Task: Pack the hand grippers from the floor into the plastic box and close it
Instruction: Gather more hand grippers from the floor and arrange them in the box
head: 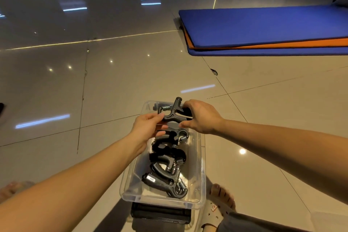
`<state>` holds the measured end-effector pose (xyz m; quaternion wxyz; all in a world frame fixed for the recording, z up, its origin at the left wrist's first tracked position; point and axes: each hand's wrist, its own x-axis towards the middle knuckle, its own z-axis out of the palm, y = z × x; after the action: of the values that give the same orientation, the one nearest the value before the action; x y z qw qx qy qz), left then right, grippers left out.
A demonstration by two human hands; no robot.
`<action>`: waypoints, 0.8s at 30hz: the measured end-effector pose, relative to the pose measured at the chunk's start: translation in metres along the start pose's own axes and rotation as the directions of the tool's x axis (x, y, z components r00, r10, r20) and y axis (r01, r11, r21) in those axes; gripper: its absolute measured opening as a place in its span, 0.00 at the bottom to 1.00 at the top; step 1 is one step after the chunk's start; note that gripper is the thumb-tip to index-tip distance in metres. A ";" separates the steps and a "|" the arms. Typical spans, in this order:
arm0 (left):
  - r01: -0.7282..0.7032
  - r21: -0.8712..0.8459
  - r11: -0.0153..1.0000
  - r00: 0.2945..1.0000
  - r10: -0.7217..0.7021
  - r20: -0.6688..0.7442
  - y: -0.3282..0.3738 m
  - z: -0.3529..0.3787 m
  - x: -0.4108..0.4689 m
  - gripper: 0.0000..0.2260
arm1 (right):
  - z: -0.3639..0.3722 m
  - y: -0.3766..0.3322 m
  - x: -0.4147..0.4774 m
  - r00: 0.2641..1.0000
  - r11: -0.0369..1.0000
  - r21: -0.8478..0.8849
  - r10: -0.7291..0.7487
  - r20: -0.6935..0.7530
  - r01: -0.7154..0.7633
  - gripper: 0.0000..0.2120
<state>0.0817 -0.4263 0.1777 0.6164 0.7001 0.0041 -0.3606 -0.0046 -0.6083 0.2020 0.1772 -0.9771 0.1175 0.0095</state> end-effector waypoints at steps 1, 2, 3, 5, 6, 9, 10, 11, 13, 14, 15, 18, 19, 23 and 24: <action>-0.021 -0.026 0.999 0.998 0.020 -0.052 0.001 0.001 0.001 0.08 | 0.002 -0.003 0.000 1.000 1.000 -0.008 0.006 -0.027 -0.007 0.28; -0.033 -0.059 0.998 0.996 0.028 -0.087 0.003 0.003 0.002 0.09 | 0.004 -0.006 0.000 0.999 1.000 -0.024 0.015 -0.051 -0.017 0.27; -0.038 -0.094 0.995 0.994 0.027 -0.111 0.006 0.003 0.004 0.09 | 0.005 -0.009 0.000 0.997 0.999 -0.035 0.026 -0.070 -0.028 0.28; -0.048 -0.118 0.992 0.991 0.033 -0.127 0.013 0.003 0.006 0.09 | 0.006 -0.011 0.000 0.996 0.999 -0.023 0.037 -0.079 -0.039 0.29; -0.060 -0.098 0.993 0.991 0.048 -0.125 0.018 0.003 0.006 0.08 | 0.004 -0.011 0.000 0.997 0.999 -0.008 0.032 -0.075 -0.033 0.28; -0.116 0.028 0.993 0.989 0.118 -0.085 0.033 -0.006 0.010 0.09 | -0.011 -0.007 0.005 0.994 0.998 0.057 0.037 -0.100 -0.032 0.23; -0.136 0.085 0.987 0.988 0.141 -0.055 0.039 -0.011 0.010 0.09 | -0.017 -0.003 0.008 0.990 0.996 0.081 0.058 -0.131 -0.048 0.24; -0.163 0.146 0.976 0.986 0.167 -0.011 0.045 -0.016 0.011 0.10 | -0.023 0.001 0.013 0.985 0.992 0.113 0.078 -0.155 -0.061 0.24; -0.229 0.283 0.931 0.973 0.207 0.105 0.056 -0.022 0.011 0.10 | -0.034 0.007 0.022 0.987 0.970 0.237 0.080 -0.136 -0.046 0.21; -0.263 0.352 0.898 0.962 0.215 0.170 0.060 -0.024 0.010 0.10 | -0.037 0.008 0.026 0.994 0.942 0.334 0.072 -0.086 -0.039 0.18; -0.295 0.411 0.863 0.949 0.216 0.229 0.064 -0.024 0.009 0.11 | -0.039 0.005 0.027 0.998 0.895 0.444 0.064 -0.017 -0.050 0.16; -0.359 0.509 0.782 0.922 0.213 0.323 0.072 -0.023 0.010 0.11 | -0.038 -0.005 0.028 0.977 0.716 0.673 0.066 0.201 -0.187 0.12; -0.369 0.518 0.772 0.917 0.210 0.340 0.074 -0.023 0.011 0.10 | -0.036 -0.006 0.029 0.966 0.670 0.706 0.069 0.248 -0.229 0.11; -0.407 0.507 0.760 0.891 0.210 0.402 0.078 -0.023 0.015 0.07 | -0.029 -0.006 0.029 0.951 0.585 0.761 0.061 0.304 -0.281 0.10; -0.414 0.494 0.765 0.886 0.214 0.411 0.079 -0.022 0.017 0.06 | -0.028 -0.007 0.029 0.951 0.574 0.769 0.061 0.303 -0.281 0.11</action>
<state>0.1405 -0.4333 0.2366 0.4229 0.7710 -0.3258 -0.3472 0.0249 -0.6185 0.2286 0.6101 -0.7659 0.1810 0.0919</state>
